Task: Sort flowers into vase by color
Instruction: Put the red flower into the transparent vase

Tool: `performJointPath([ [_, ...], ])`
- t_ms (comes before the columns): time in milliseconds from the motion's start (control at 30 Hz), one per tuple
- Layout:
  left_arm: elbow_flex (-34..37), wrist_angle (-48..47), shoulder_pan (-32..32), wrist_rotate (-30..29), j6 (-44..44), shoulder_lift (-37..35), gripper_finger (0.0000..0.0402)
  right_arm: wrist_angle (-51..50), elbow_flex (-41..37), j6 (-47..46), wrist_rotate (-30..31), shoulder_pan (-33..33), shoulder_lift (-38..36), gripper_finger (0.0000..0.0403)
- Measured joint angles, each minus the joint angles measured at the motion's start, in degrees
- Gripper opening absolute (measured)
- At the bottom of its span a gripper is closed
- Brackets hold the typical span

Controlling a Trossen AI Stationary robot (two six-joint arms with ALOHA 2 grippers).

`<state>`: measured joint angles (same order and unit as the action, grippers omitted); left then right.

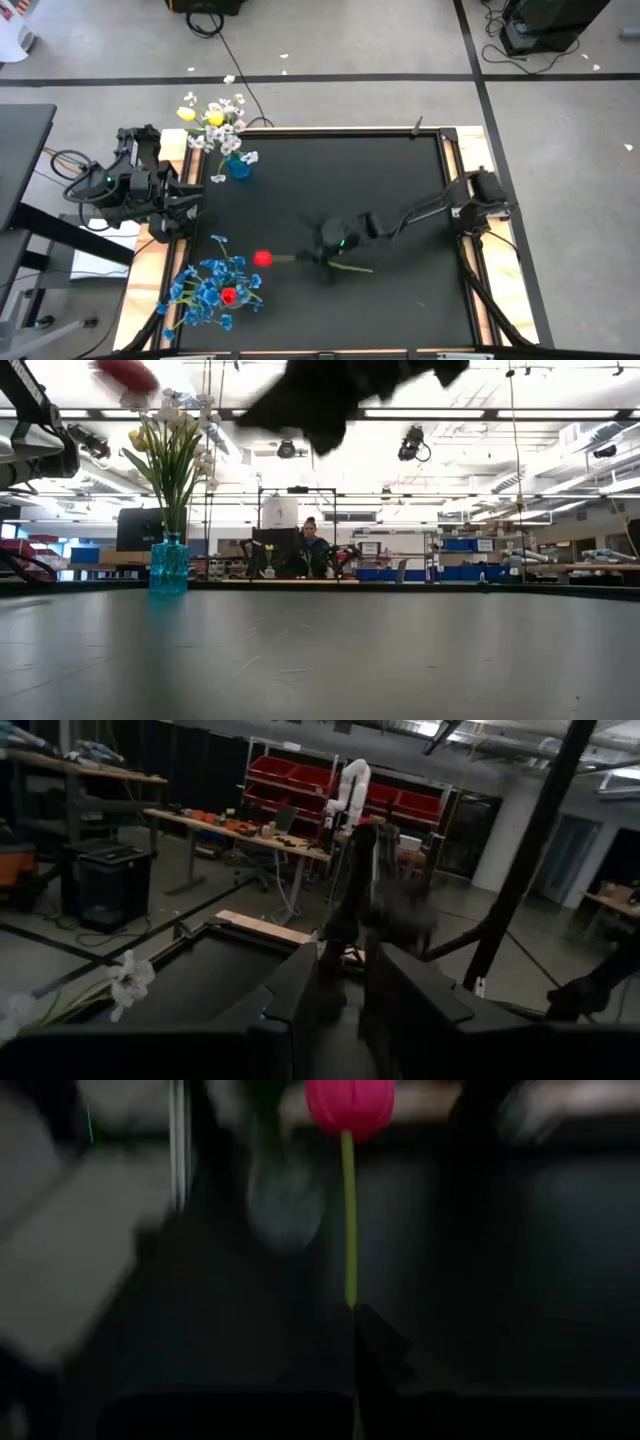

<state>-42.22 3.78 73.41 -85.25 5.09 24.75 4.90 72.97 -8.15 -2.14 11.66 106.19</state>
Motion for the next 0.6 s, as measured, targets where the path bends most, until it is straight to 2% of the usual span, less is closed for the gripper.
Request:
performJointPath([
  [133, 0.00, 0.04, 0.00, -0.49, -2.78, 0.00, 0.0112, 3.95, 0.17, -1.98, 3.38, -3.39, -7.33, 0.0002],
  [267, 0.34, -0.26, -1.49, -0.33, -4.67, 0.22, 0.0112, 8.18, 0.20, 0.14, 5.83, -6.44, -10.84, 0.0002],
  [367, 0.42, -0.22, -5.18, 1.21, -4.07, 2.04, 0.0113, 14.63, 0.17, 0.35, 4.65, -8.42, -10.19, 0.0002],
  [467, 0.46, -0.14, -10.42, 2.45, -4.24, 4.34, 0.0122, 25.96, 0.39, -1.31, 2.38, -9.93, -7.96, 0.0002],
  [600, 0.46, 0.34, -17.19, 9.02, -6.08, 6.54, 0.0152, 26.80, 7.21, -2.64, -0.29, -11.24, -3.31, 0.0001],
])
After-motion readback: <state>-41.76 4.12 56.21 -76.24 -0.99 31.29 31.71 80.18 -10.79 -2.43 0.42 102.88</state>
